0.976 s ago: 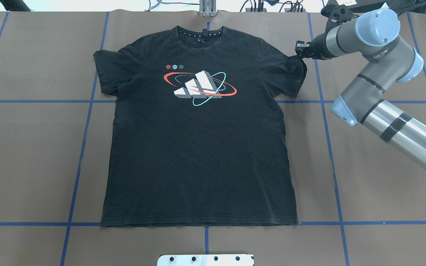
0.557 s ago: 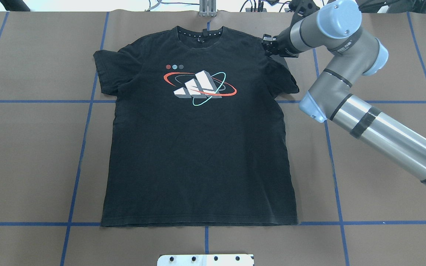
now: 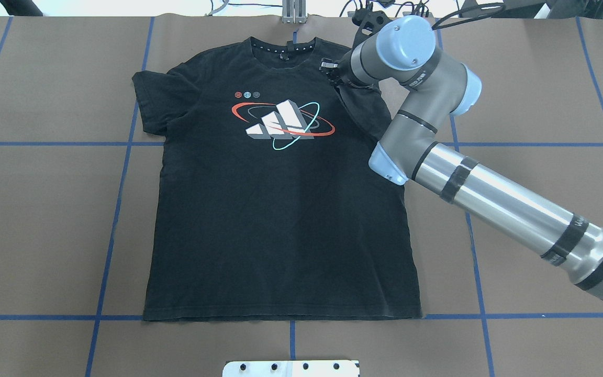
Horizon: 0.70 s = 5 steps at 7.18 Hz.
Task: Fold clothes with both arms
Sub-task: 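Move the right gripper over the black T-shirt's collar and shoulder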
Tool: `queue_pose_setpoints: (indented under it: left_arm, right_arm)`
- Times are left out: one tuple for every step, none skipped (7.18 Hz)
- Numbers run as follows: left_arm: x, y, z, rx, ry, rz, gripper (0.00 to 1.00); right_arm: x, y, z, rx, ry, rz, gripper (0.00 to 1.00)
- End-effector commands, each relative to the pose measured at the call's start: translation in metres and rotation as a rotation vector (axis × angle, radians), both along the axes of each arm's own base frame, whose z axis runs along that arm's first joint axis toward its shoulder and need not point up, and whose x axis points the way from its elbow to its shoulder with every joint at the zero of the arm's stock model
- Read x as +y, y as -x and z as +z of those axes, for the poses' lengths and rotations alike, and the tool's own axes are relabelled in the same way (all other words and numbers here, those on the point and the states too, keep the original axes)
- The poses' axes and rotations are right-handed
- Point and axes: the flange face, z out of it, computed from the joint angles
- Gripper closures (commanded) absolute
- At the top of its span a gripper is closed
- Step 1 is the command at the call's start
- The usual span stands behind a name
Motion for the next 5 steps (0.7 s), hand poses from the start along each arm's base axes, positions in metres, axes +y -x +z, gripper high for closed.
queue_pose_setpoints:
  left_arm:
    - [0.000,0.000,0.001,0.000,0.004,-0.001,0.00]
    - [-0.002,-0.002,-0.002,0.010,0.018,-0.013,0.00]
    - [-0.012,-0.008,-0.012,0.024,0.025,-0.021,0.00]
    - [-0.029,-0.031,-0.031,0.046,0.039,-0.016,0.00]
    - [-0.059,-0.054,-0.048,0.073,0.080,-0.029,0.00]
  right_arm:
    - [0.000,0.019,-0.004,0.018,-0.003,0.011,1.00]
    - [-0.002,0.022,0.000,0.028,0.002,0.015,0.87]
    - [-0.003,0.022,0.002,0.032,0.005,0.016,0.01]
    - [-0.002,0.023,0.001,0.031,0.005,0.014,0.00]
    - [0.001,0.021,-0.006,0.015,-0.003,0.014,0.00]
